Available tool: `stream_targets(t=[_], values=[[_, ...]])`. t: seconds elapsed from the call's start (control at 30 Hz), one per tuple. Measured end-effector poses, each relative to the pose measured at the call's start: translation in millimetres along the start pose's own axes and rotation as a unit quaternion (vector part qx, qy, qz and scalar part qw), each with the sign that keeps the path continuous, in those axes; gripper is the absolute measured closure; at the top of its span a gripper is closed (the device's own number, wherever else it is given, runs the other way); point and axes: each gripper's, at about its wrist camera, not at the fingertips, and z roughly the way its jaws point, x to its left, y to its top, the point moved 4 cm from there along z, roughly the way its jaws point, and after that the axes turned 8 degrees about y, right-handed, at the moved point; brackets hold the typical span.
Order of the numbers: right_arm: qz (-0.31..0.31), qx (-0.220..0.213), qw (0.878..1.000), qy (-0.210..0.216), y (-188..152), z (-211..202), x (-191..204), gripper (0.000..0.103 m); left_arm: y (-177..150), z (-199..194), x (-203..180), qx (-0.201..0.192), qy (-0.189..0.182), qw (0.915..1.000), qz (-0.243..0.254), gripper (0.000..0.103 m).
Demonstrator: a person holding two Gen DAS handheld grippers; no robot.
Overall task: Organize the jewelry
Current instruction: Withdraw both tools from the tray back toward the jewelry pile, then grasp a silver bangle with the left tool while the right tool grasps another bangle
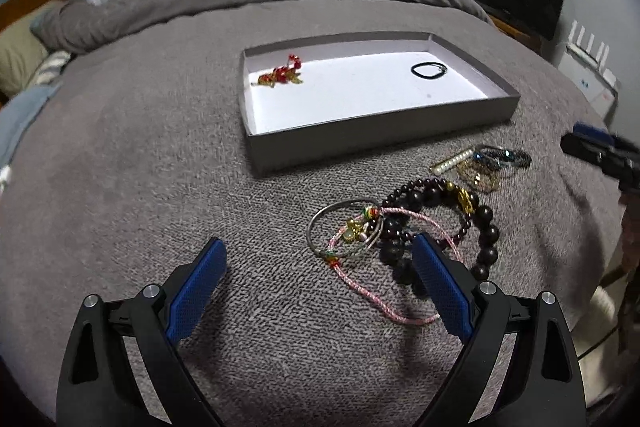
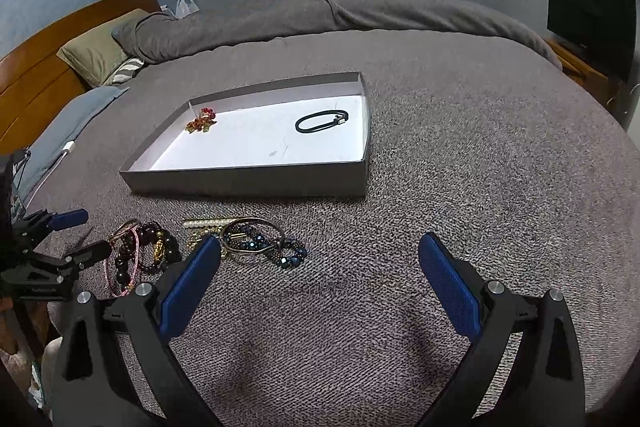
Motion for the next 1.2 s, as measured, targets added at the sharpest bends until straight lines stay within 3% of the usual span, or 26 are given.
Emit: stream_targets(t=[0.17,0.3,0.37,0.47,0.87,1.2], values=[[0.002,-0.001,1.0,0.0,0,1,-3,0.005,7,4,5,0.01,-0.032,0.9986,-0.04,0.013],[0.002,0.001,1.0,0.001,-1,3,-4,0.005,7,17,2,0.031,-0.03,0.9984,-0.037,0.037],[0.0,0.001,1.0,0.002,-1,4,-4,0.005,8,20,2,0.032,-0.039,0.9978,-0.042,0.04],[-0.001,0.003,1.0,0.004,-1,5,-4,0.005,9,23,1,0.038,-0.062,0.9962,-0.049,0.053],[-0.008,0.007,1.0,0.009,-2,8,1,0.005,7,30,0,0.038,-0.061,0.9967,-0.037,0.055],[-0.024,0.014,1.0,0.012,-5,16,6,0.006,16,4,4,-0.015,-0.034,0.9992,-0.014,0.055]])
